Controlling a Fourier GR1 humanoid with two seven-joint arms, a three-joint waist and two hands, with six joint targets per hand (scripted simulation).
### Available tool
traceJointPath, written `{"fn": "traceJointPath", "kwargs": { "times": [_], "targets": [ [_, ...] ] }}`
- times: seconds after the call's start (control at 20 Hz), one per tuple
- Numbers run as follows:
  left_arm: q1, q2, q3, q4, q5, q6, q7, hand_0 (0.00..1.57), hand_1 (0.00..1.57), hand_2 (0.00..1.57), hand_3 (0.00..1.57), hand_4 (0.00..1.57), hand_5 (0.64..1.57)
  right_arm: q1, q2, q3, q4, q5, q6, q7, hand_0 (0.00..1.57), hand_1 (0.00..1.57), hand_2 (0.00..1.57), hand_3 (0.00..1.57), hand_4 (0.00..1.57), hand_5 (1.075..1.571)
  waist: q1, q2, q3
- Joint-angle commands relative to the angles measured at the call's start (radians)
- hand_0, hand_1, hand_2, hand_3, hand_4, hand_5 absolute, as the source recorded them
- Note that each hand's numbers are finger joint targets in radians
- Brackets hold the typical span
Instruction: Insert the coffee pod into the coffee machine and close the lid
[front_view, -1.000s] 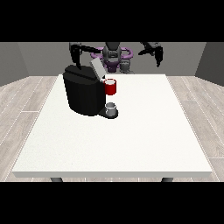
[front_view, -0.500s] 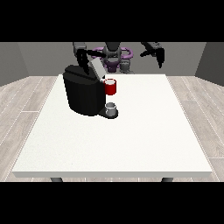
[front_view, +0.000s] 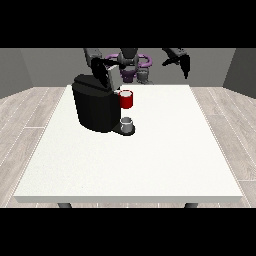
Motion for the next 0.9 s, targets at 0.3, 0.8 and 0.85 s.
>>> {"fn": "traceJointPath", "kwargs": {
  "times": [0.3,0.8,0.85],
  "targets": [
    [-0.042,0.025,-0.008,0.016,0.009,-0.016,-0.013,0.0,0.0,0.0,0.0,0.41,1.571,-0.168,0.018,0.05,-0.005,0.047,-0.022,0.057,0.0,0.0,0.0,0.0,0.11,1.571,0.041,0.04,-0.0006],
    [-0.038,0.002,-0.052,0.02,-0.014,-0.019,-0.034,0.0,0.0,0.0,0.0,0.33,1.571,-0.201,0.004,0.112,-0.078,0.123,-0.052,0.114,0.0,0.0,0.0,0.0,0.09,1.571,0.125,0.061,-0.0014],
    [-0.055,-0.004,-0.059,0.012,-0.011,-0.022,-0.041,0.0,0.0,0.0,0.0,0.36,1.571,-0.21,-0.006,0.111,-0.079,0.131,-0.056,0.117,0.0,0.0,0.0,0.0,0.08,1.571,0.144,0.086,-0.0011]
  ]
}}
